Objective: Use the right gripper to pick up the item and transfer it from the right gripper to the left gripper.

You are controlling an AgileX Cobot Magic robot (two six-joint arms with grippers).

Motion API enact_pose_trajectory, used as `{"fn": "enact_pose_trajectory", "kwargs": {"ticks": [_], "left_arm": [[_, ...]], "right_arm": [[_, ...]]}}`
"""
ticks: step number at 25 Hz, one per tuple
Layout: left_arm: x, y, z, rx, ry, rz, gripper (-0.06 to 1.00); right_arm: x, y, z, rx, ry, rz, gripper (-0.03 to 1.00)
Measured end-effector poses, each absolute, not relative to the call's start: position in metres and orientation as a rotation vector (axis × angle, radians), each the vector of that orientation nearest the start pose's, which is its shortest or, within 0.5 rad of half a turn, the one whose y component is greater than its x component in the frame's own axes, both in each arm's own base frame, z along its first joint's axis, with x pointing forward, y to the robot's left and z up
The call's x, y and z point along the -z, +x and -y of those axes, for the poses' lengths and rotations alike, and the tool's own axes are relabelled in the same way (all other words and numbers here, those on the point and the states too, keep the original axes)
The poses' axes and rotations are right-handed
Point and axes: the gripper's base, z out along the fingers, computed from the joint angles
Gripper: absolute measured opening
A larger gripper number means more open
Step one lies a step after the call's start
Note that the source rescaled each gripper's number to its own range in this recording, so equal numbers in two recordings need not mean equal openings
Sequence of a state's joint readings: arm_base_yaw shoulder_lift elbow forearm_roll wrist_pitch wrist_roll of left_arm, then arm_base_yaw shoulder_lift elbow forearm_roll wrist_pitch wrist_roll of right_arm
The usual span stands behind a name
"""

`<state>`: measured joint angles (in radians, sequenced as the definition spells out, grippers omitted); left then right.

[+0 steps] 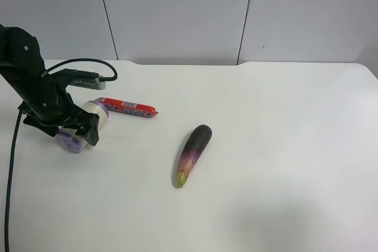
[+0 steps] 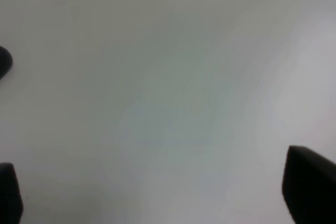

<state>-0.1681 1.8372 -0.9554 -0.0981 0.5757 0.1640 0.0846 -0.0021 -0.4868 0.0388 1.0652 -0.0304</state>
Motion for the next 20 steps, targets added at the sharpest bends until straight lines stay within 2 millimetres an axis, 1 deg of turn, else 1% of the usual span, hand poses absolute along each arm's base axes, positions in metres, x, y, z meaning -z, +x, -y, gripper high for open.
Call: {"fn": "enact_pose_trajectory", "kwargs": {"ticks": [7, 10, 12, 16, 20], "left_arm": [[-0.133, 0.314, 0.058, 0.08, 0.39, -2.936, 0.98], [-0.142, 0.311, 0.057, 0.074, 0.401, -2.93, 0.98], [-0.154, 0.309, 0.057, 0.076, 0.399, -2.904, 0.98], [-0.188, 0.301, 0.055, 0.077, 0.396, -2.824, 0.98], [-0.229, 0.283, 0.053, 0.098, 0.379, -2.753, 0.98]], "right_arm": [[-0.273, -0.004, -0.003, -0.08, -0.12, -2.057, 1.0], [-0.273, -0.004, -0.003, -0.08, -0.12, -2.057, 1.0], [-0.273, -0.004, -0.003, -0.08, -0.12, -2.057, 1.0], [-0.273, -0.004, -0.003, -0.08, -0.12, -2.057, 1.0], [-0.273, -0.004, -0.003, -0.08, -0.12, -2.057, 1.0]]}}
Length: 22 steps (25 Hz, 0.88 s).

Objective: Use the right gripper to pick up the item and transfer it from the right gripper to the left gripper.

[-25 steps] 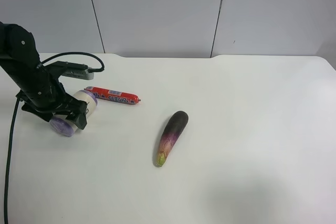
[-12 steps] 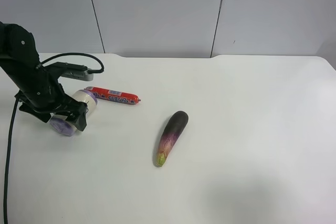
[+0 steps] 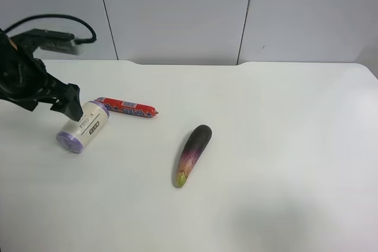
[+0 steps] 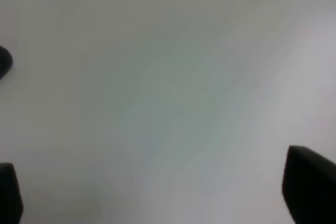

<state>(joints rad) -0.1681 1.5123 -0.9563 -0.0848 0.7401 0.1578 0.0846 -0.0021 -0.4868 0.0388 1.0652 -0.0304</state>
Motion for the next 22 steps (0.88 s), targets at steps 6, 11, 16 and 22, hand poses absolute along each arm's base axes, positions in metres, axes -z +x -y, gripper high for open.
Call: {"fn": "enact_pose_trajectory", "kwargs": {"ticks": [6, 11, 16, 22], "left_arm": [[-0.294, 0.231, 0.048, 0.151, 0.366, -2.652, 0.98], [-0.335, 0.177, 0.04, 0.175, 0.349, -2.565, 0.98], [-0.358, 0.123, 0.032, 0.187, 0.342, -2.515, 0.98], [-0.378, 0.069, 0.022, 0.186, 0.333, -2.316, 0.98]], "right_arm": [[-0.273, -0.004, -0.003, -0.08, -0.12, -2.057, 1.0], [-0.273, -0.004, -0.003, -0.08, -0.12, -2.057, 1.0], [-0.273, -0.004, -0.003, -0.08, -0.12, -2.057, 1.0], [-0.273, -0.004, -0.003, -0.08, -0.12, -2.057, 1.0]]}}
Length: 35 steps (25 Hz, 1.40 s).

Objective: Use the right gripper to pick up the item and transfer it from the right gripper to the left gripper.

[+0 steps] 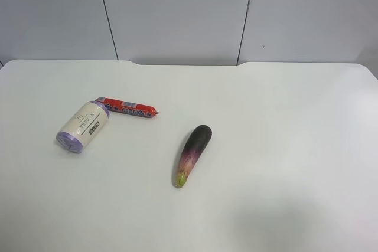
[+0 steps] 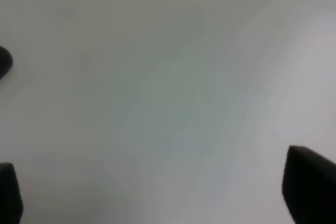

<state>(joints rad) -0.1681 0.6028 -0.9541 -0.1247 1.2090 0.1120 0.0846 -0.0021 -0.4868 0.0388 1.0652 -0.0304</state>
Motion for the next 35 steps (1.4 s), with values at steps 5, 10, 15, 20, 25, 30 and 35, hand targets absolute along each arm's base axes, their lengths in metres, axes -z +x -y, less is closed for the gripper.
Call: {"fn": "enact_pose_trajectory", "kwargs": {"ticks": [5, 10, 15, 20, 25, 30, 35], "left_arm": [[-0.365, 0.029, 0.016, 0.186, 0.323, -2.212, 0.98], [-0.326, 0.004, 0.011, 0.197, 0.291, -2.196, 0.99], [-0.292, -0.008, 0.009, 0.228, 0.231, -2.198, 0.99], [-0.287, -0.021, 0.006, 0.223, 0.22, -2.088, 0.99], [-0.282, -0.013, 0.004, 0.181, 0.206, -2.059, 0.99], [-0.278, -0.007, 0.003, 0.154, 0.198, -2.033, 0.99], [-0.279, -0.007, 0.003, 0.151, 0.196, -2.024, 0.99]], "right_arm": [[-0.273, -0.004, -0.003, -0.08, -0.119, -2.057, 1.0], [-0.273, -0.004, -0.003, -0.08, -0.119, -2.057, 1.0], [-0.273, -0.004, -0.003, -0.08, -0.119, -2.057, 1.0], [-0.273, -0.004, -0.003, -0.08, -0.119, -2.057, 1.0], [-0.273, -0.004, -0.003, -0.08, -0.119, -2.057, 1.0], [-0.273, -0.004, -0.003, -0.08, -0.119, -2.057, 1.0], [-0.273, -0.004, -0.003, -0.08, -0.119, -2.057, 1.0]]}}
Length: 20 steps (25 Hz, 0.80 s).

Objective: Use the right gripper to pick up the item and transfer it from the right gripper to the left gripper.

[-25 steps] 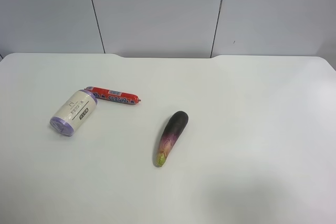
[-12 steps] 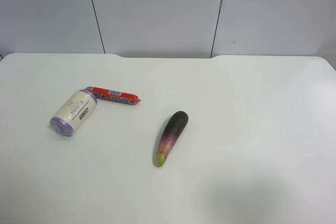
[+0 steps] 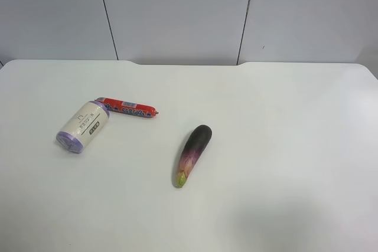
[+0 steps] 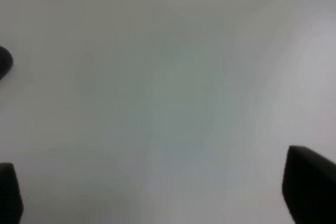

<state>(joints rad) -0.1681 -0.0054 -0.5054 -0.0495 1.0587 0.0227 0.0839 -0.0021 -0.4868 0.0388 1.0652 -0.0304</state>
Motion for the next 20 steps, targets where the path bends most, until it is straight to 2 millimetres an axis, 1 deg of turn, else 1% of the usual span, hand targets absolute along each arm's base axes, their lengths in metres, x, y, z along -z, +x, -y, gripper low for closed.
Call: {"fn": "enact_pose_trajectory", "kwargs": {"ticks": [6, 14, 20], "left_arm": [[-0.279, -0.0069, 0.0029, 0.146, 0.189, -2.025, 0.99], [-0.279, -0.0063, 0.004, 0.038, 0.014, -2.031, 0.99], [-0.279, -0.0063, 0.004, 0.035, 0.008, -2.031, 0.99]], "right_arm": [[-0.2733, -0.0042, -0.0027, -0.08, -0.119, -2.057, 1.0], [-0.2733, -0.0042, -0.0027, -0.08, -0.119, -2.057, 1.0], [-0.2733, -0.0042, -0.0027, -0.08, -0.119, -2.057, 1.0]]}}
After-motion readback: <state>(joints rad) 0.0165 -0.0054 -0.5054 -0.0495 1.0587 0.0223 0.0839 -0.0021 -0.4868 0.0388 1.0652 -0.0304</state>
